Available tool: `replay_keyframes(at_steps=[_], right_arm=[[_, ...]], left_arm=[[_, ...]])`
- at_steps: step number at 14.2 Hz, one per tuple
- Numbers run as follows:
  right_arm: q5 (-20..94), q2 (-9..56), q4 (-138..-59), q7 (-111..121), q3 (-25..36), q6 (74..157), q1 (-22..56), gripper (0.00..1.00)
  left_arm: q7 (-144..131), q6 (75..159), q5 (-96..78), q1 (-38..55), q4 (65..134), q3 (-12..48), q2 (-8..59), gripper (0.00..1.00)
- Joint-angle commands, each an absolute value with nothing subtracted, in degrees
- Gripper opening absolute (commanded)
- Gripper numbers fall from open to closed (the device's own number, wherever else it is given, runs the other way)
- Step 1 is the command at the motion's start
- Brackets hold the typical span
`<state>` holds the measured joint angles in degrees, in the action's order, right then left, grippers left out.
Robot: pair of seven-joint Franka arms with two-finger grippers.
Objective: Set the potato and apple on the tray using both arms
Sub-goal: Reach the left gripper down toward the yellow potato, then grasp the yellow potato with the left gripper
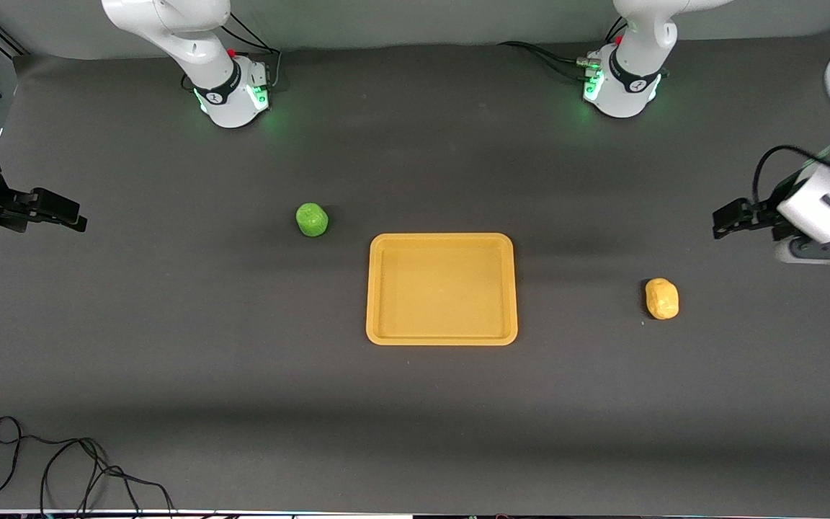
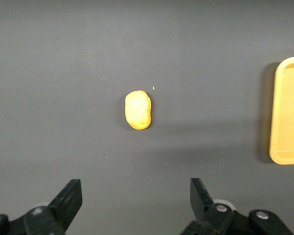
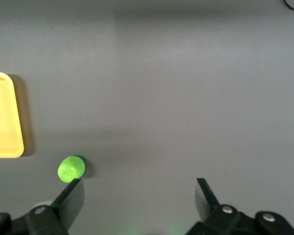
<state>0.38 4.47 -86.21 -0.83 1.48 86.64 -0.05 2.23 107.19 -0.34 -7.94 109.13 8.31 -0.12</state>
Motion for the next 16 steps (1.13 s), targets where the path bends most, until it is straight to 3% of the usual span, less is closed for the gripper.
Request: replay_keyframes(at_steps=[1, 8, 14, 15, 16], right_arm=[[1.2, 3.9, -86.1, -1.1, 2.1, 86.0, 0.4, 1.00], [1.2, 3.9, -86.4, -1.1, 2.0, 86.0, 0.4, 1.00], [1.2, 3.9, -86.3, -1.1, 2.0, 86.2, 0.4, 1.00], [1.2, 4.0, -86.4, -1.1, 2.0, 86.2, 0.4, 1.00], [1.2, 4.0, -86.4, -1.1, 2.0, 86.3, 0.4, 1.00]], left_arm=[[2.2, 121.2, 0.5, -8.3, 122.7, 8.2, -2.5, 0.99], [9.1, 132.5, 0.4, -11.1, 123.9, 8.2, 15.9, 0.99], [9.8, 140.8, 0.4, -10.1, 122.3, 8.4, 25.3, 0.99], [9.8, 141.4, 0.4, -9.9, 122.3, 8.3, 25.7, 0.91], [9.9, 141.6, 0.5, -10.1, 122.2, 8.3, 25.9, 0.74]])
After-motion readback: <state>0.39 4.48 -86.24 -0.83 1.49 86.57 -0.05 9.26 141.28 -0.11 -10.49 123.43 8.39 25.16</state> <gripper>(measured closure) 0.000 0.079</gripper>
